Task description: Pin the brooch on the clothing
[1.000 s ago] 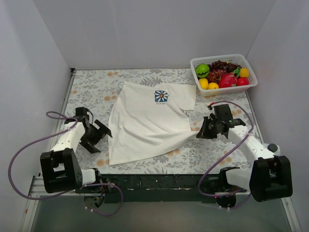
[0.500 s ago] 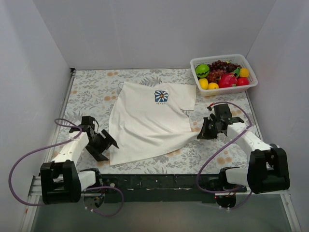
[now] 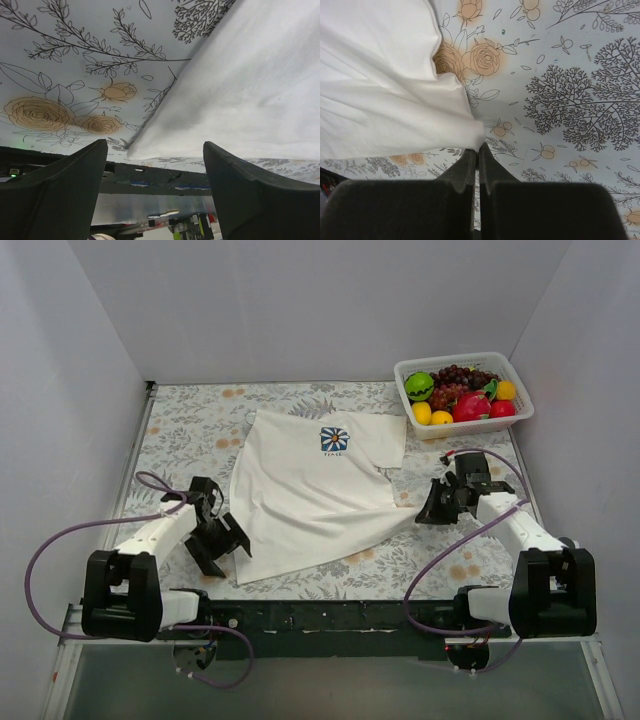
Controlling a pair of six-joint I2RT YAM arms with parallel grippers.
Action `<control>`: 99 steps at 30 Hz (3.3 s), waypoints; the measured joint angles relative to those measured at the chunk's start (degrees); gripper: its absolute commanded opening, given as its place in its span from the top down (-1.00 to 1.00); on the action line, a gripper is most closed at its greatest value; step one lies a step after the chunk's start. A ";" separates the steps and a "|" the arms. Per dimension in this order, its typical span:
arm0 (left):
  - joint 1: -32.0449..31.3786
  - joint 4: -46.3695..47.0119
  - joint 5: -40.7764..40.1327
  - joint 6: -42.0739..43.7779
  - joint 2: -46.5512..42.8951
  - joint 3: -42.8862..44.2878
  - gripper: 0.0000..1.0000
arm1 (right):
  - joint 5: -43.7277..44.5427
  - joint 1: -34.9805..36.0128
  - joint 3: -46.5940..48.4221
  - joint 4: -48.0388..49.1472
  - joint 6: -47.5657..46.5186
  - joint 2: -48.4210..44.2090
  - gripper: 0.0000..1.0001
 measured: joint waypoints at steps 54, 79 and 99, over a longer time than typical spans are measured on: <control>-13.09 17.73 -20.24 13.62 13.53 78.20 1.00 | -11.69 -1.75 47.67 18.23 7.04 0.55 0.97; -11.63 20.20 -19.91 27.04 16.83 97.13 1.00 | -12.24 -1.75 61.61 30.16 8.76 -1.73 0.97; 17.70 28.85 13.22 4.63 38.60 103.58 1.00 | -17.99 -0.37 85.00 32.33 19.56 34.10 0.97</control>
